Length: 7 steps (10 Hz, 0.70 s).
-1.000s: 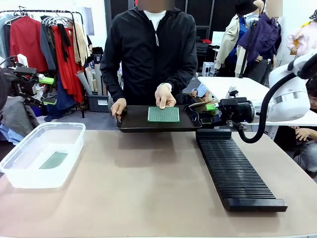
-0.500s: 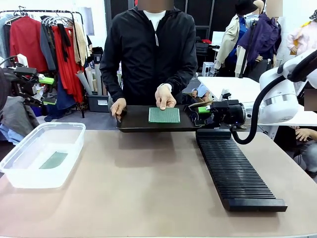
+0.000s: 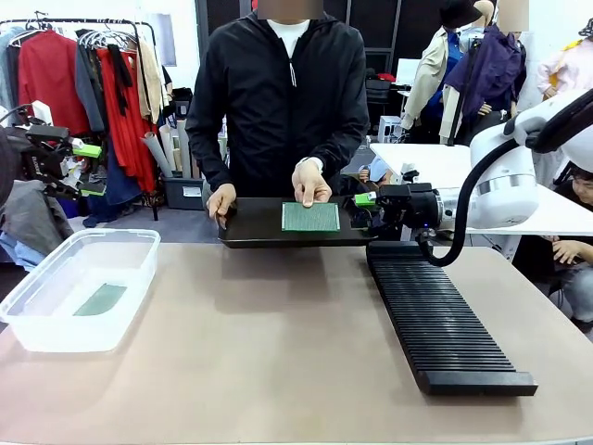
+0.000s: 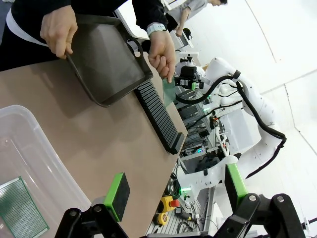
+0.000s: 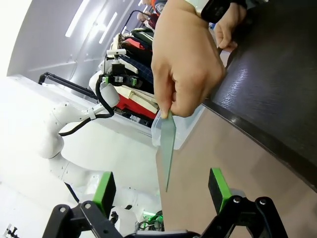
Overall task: Sort PCBs into racks and boxes based on the side picked up.
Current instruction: Pick up the Blank PCB handed by the Human.
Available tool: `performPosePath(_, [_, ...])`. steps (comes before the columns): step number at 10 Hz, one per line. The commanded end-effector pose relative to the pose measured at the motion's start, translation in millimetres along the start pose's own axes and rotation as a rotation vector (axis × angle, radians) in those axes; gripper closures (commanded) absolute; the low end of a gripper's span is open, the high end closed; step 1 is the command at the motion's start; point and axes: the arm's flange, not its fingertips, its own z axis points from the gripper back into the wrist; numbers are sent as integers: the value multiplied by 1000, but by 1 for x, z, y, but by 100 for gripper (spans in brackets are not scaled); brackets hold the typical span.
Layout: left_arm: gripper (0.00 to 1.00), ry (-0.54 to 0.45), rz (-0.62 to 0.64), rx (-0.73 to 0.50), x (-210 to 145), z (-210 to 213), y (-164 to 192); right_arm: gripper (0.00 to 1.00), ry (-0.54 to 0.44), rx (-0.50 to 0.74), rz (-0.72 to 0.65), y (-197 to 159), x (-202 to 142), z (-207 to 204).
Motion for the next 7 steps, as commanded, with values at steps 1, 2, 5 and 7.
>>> performPosePath(1, [0,-8,-11,-5,0,1,-2,0,-27,13,-28,-3,11,-17])
performPosePath(2, [0,-8,-11,-5,0,1,-2,0,-18,19,-36,-3,10,-24])
performPosePath(5, [0,-8,-11,-5,0,1,-2,0,-16,33,-36,-5,13,-42])
performPosePath(7, [0,-8,-11,-5,0,1,-2,0,-9,35,-31,-5,17,-50])
